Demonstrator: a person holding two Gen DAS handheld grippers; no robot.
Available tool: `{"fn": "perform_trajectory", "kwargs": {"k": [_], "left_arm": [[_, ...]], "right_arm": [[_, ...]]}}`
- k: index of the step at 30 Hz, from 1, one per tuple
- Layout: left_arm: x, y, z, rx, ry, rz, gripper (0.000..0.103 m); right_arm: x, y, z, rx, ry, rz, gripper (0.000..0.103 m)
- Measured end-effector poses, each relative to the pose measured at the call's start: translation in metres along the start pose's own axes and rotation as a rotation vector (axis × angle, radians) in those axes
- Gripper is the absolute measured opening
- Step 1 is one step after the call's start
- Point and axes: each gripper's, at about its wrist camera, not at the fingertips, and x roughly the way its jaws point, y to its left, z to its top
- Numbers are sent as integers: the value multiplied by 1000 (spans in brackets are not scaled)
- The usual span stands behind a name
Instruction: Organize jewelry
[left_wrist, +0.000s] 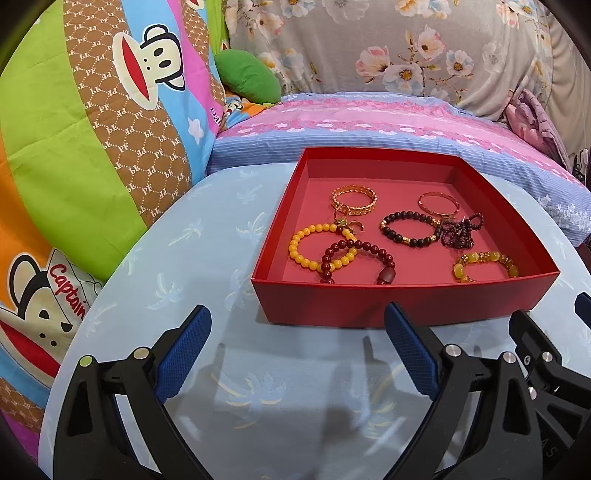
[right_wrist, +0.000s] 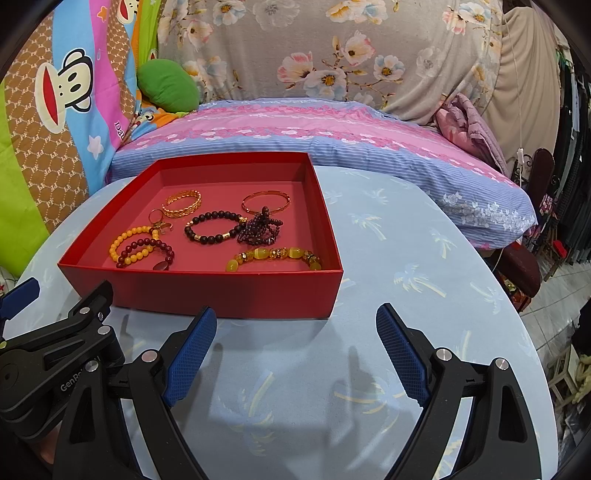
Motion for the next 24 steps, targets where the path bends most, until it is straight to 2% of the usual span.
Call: {"fn": "perform_trajectory", "kwargs": {"k": [24], "left_arm": [[1,-1,0,4,2,2,90]], "right_arm": [[0,-2,-1,3,3,0,85]]}}
